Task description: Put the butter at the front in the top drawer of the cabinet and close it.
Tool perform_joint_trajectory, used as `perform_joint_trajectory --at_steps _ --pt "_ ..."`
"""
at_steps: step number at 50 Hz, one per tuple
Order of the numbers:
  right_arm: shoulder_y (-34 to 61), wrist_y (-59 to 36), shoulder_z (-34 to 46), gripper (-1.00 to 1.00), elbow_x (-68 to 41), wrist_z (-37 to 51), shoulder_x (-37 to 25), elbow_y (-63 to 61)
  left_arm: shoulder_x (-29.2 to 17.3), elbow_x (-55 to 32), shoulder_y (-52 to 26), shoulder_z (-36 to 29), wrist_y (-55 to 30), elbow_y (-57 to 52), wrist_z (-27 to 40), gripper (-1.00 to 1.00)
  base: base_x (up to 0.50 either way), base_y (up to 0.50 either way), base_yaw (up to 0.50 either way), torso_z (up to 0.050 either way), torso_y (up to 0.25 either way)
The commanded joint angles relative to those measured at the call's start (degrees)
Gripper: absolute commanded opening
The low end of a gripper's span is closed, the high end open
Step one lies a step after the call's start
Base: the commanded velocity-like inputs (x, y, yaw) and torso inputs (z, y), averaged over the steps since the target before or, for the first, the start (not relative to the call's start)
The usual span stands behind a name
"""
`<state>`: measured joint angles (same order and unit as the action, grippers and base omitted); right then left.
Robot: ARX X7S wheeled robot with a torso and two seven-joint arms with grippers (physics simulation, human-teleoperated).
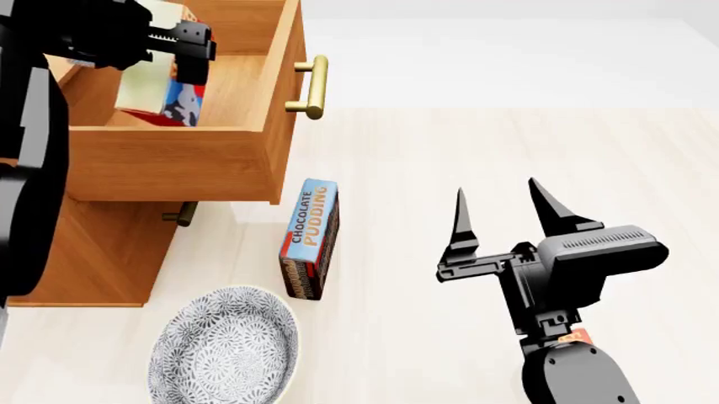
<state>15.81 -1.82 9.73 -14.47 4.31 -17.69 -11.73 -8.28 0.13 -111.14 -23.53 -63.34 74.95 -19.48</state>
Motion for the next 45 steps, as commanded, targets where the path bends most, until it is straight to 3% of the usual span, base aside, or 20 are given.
perform_joint_trajectory --at_steps 1,8,9,29,45 --pt "0.0 0.2 0.2 1.00 -0.1 0.2 -0.2 0.2 0.0 -0.3 -0.4 -0.2 -1.6 0.0 0.5 -1.00 0.00 0.00 0.00 0.000 0.000" --pt "0.1 0.1 0.4 1.00 -0.2 0.2 -0.3 0.2 0.1 -0.3 -0.4 -0.4 -1.8 0.0 0.2 -1.00 0.00 0.00 0.00 0.000 0.001" --pt "0.1 0.1 0.4 1.00 -0.2 0.2 -0.3 0.3 0.1 -0.2 -0.4 -0.6 -1.8 0.0 0.0 1.00 0.00 0.00 0.00 0.000 0.000" --pt "-0.1 0.4 0.7 1.00 -0.5 0.5 -0.7 0.3 0.1 -0.5 -0.3 -0.5 -2.5 0.0 0.0 1.00 0.00 0.00 0.00 0.000 0.000" --pt "0.2 -0.1 1.3 1.00 -0.3 0.9 -0.8 -0.4 0.1 -0.7 -1.0 1.5 2.5 0.0 1.3 1.00 0.00 0.00 0.00 0.000 0.000"
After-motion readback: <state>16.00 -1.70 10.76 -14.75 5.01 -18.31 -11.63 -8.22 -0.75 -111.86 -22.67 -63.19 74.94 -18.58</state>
